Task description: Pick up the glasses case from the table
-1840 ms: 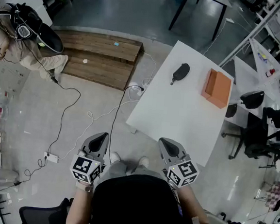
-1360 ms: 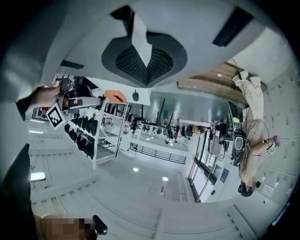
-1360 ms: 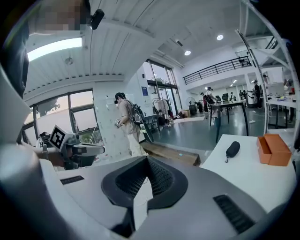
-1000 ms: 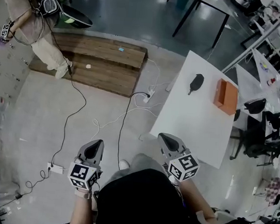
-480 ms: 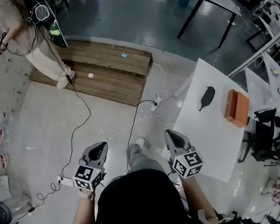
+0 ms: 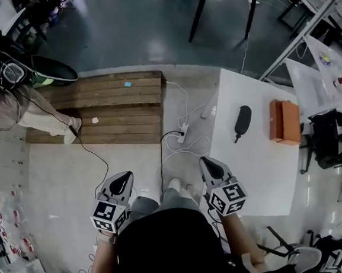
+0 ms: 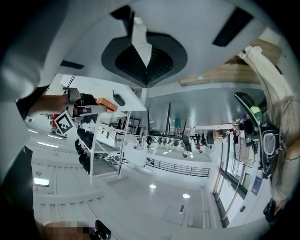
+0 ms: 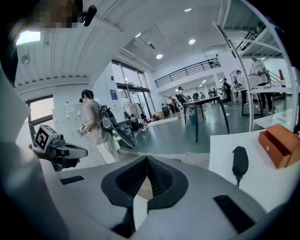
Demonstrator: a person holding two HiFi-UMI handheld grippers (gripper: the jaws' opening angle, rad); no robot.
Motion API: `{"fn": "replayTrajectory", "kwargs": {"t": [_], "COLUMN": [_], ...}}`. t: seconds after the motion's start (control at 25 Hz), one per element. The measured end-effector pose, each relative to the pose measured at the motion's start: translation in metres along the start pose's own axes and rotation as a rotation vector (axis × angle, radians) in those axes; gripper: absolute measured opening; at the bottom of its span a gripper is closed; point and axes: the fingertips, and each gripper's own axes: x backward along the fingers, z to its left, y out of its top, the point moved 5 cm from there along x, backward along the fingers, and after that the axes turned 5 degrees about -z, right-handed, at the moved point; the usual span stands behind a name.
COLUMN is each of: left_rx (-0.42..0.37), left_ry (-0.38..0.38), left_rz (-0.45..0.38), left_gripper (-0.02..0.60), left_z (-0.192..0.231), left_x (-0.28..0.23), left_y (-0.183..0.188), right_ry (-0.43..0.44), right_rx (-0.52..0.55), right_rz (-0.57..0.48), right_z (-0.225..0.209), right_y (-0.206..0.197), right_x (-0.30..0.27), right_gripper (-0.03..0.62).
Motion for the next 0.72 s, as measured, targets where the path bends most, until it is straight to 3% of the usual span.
{"fn": "replayTrajectory", "kwargs": {"t": [0.28, 0.72], "left_rx": [-0.054, -0.16], "left_ry": [-0.178, -0.493], "left_rz": [0.027, 0.087], "left_gripper": [0.018, 0.018], "left_z": [-0.002, 0.014], "left_x": [-0.092, -0.208], "left_y": [0.032, 0.066], "right_ry": [-0.181, -0.562], "right_rx": [-0.063, -0.185], "right_rz": [-0.033, -0.091], "right_z": [-0.058, -0.108], "right_y": [0.006, -0.006], "right_x": [0.006, 0.011], "right_gripper": [0.026, 0.026]}}
